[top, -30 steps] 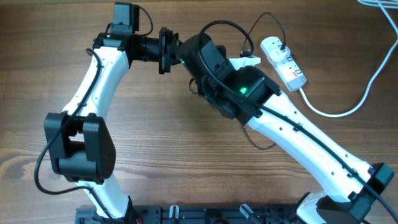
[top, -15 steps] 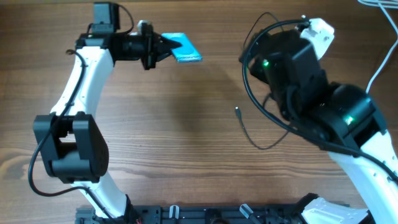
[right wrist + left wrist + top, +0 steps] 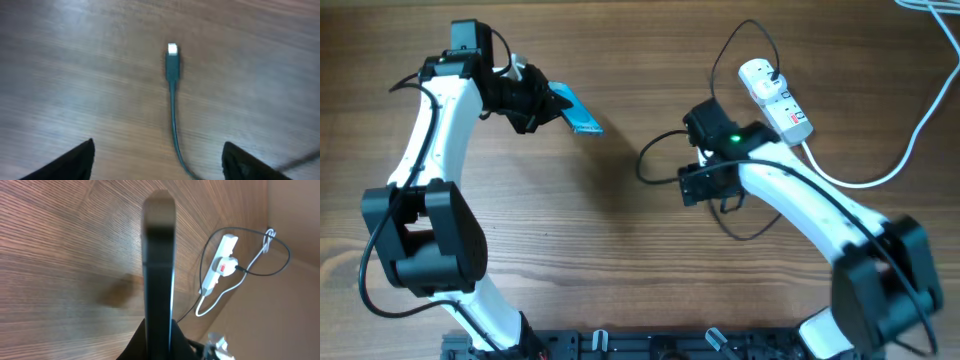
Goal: Plug charger to phone and switch on socket
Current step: 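Grasp the black USB-C cable plug with the right gripper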
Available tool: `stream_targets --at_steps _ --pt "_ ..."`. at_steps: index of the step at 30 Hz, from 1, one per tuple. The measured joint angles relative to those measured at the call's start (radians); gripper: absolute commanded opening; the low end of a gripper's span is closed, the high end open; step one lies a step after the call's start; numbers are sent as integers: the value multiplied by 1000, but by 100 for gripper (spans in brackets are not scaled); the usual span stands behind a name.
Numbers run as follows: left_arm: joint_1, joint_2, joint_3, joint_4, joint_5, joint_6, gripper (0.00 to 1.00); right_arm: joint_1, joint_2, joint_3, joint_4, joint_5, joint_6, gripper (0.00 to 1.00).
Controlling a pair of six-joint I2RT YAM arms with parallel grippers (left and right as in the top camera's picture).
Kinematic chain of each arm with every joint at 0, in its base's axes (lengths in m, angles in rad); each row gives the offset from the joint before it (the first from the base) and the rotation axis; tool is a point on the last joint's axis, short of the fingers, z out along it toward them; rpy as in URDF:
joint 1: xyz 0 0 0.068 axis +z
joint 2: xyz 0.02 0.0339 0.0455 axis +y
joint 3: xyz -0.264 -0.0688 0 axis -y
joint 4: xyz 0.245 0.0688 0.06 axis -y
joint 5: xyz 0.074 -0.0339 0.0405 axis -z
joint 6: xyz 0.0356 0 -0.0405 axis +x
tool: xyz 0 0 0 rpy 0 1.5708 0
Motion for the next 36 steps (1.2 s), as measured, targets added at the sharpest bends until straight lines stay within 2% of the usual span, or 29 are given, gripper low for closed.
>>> stream_targets --at_steps 4,5,7,12,15,19,20,22,36 --pt "-1 0 0 -6 -18 19 4 0 137 -3 33 -3 -31 73" --pt "-1 0 0 -6 -18 21 4 0 149 -3 39 -3 -37 65" --pt "-1 0 0 -6 -18 23 4 0 178 -4 51 -3 -54 66" --pt "-1 0 0 -6 -18 26 4 0 182 -3 95 3 -61 61" --pt "-1 0 0 -7 -19 26 4 0 182 -3 117 9 -76 48" --pt "-1 0 0 -6 -21 26 4 0 183 -3 119 23 -86 47" --pt "-1 0 0 -7 -21 26 4 0 183 -3 118 23 -86 45" --pt "-1 0 0 -6 -21 26 4 0 183 -3 114 23 -87 35" --pt "-1 0 0 -3 -21 26 4 0 183 -3 106 23 -97 10"
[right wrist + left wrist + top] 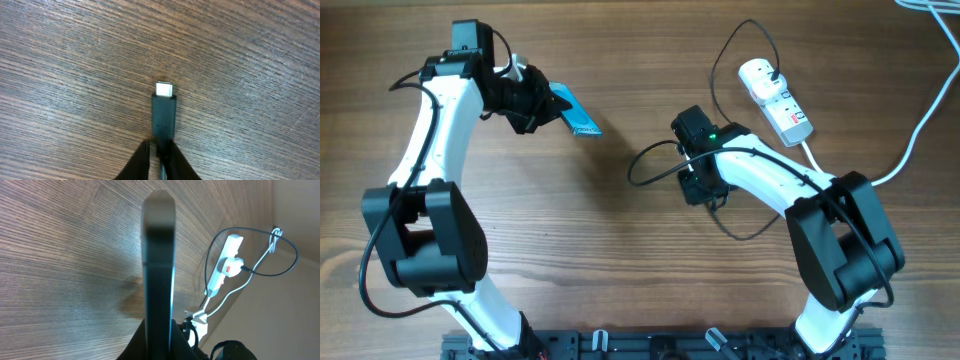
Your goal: Plug charger to phone and switch on socket
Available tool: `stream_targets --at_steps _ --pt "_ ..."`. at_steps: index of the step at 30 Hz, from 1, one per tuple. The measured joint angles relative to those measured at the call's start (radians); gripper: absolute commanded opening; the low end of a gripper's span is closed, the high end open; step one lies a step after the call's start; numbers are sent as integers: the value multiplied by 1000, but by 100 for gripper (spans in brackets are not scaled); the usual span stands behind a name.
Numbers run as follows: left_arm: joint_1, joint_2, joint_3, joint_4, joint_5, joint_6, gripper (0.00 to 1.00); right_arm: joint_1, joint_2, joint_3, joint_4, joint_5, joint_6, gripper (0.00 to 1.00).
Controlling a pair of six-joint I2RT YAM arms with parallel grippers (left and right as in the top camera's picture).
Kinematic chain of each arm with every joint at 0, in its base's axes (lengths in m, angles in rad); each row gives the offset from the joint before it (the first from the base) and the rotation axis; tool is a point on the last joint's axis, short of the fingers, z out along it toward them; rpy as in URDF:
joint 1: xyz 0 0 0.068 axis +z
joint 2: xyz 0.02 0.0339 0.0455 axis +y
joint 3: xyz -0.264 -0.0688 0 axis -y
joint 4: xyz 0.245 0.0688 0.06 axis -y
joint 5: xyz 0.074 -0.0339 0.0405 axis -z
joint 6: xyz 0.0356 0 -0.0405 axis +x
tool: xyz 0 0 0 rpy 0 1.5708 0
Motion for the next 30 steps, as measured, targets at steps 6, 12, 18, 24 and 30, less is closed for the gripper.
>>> stream_targets --at_steps 6,12,18,24,30 --pt "0 0 0 35 38 56 4 0 7 30 -21 -4 0 4" --pt "0 0 0 86 378 311 4 0 -20 190 -156 -137 -11 4" --pt "-42 0 -1 202 567 410 4 0 -315 211 -166 -404 -21 4" --pt "-136 0 -2 266 638 415 4 11 -373 214 -134 -465 43 4" --pt "-148 0 -2 278 642 415 4 61 -373 214 -81 -436 148 4"
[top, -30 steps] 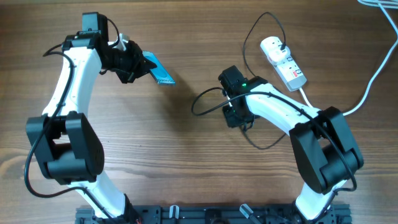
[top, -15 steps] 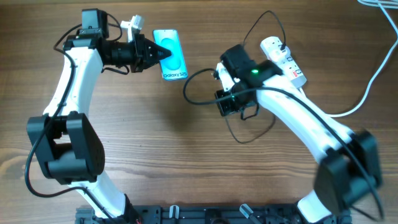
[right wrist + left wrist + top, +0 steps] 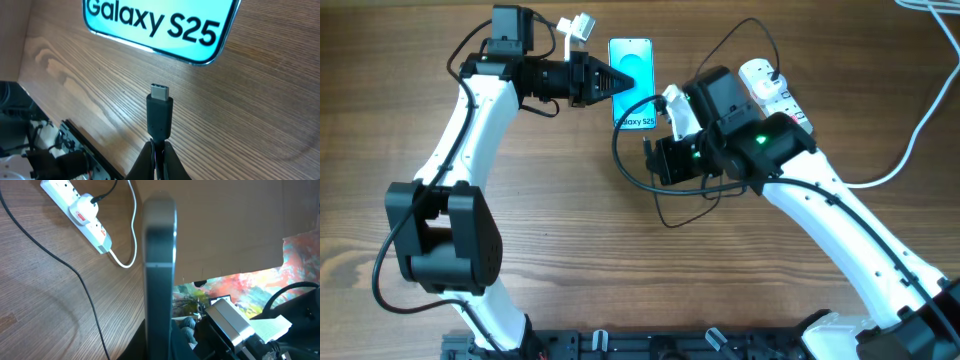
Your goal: Plug charger to phone and switch on socket
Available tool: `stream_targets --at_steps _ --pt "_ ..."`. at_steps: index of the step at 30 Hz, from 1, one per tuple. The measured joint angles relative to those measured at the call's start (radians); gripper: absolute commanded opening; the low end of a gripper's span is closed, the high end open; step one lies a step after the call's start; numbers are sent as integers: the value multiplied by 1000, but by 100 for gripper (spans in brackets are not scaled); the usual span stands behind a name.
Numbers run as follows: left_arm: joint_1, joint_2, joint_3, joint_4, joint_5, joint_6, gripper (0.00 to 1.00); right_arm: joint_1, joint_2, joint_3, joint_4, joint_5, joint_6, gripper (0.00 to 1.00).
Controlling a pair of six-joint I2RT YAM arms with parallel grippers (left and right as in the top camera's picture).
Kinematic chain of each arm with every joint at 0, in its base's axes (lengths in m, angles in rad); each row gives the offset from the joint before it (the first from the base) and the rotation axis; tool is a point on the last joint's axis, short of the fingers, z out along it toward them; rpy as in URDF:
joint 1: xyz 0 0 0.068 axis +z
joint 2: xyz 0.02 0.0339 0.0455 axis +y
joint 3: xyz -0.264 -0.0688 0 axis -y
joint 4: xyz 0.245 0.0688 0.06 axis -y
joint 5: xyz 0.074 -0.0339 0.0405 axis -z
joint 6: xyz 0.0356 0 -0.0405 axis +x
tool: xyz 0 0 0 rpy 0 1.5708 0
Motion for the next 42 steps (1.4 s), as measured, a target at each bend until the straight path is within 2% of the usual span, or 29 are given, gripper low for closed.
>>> stream_targets --at_steps 11,17,42 --pt "-3 0 0 3 0 -1 4 43 0 0 34 85 98 4" --pt "-47 0 0 27 1 -5 4 51 0 0 35 89 102 4" --pt "-43 0 0 34 1 -5 4 60 0 0 49 130 154 5"
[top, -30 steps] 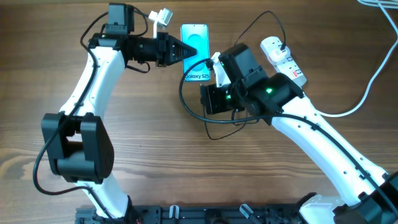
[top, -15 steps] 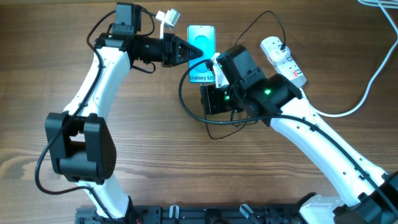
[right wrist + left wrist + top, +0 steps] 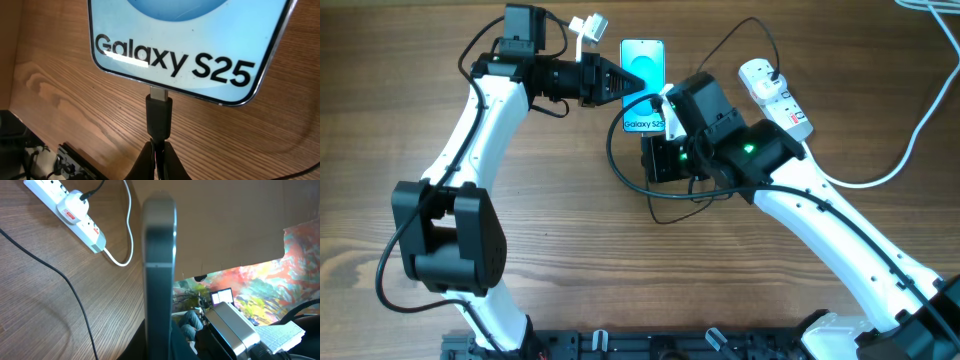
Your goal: Plug charger to phone and switch on socket
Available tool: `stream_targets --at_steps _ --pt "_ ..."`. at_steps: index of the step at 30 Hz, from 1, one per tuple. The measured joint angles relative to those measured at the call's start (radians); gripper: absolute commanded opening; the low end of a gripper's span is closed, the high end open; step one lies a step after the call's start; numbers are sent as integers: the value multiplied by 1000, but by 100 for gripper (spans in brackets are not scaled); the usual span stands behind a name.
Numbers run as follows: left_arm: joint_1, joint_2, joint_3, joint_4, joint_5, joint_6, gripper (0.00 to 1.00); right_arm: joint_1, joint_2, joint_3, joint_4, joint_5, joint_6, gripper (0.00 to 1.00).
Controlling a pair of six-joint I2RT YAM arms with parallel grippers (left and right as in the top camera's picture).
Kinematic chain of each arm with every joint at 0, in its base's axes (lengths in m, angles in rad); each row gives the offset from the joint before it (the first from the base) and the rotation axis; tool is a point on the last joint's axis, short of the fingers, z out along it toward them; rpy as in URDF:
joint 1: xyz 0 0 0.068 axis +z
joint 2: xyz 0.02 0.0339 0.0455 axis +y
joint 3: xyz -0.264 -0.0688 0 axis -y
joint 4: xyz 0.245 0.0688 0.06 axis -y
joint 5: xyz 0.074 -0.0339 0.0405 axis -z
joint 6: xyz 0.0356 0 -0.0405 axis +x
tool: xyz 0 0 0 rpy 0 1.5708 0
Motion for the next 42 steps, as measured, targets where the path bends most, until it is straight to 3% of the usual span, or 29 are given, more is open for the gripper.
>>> stream_targets --at_steps 35,42 --pt "-24 0 11 10 -32 5 4 12 0 9 -14 74 77 5" --pt "-24 0 10 -4 -100 27 4 -18 0 109 -37 108 58 5"
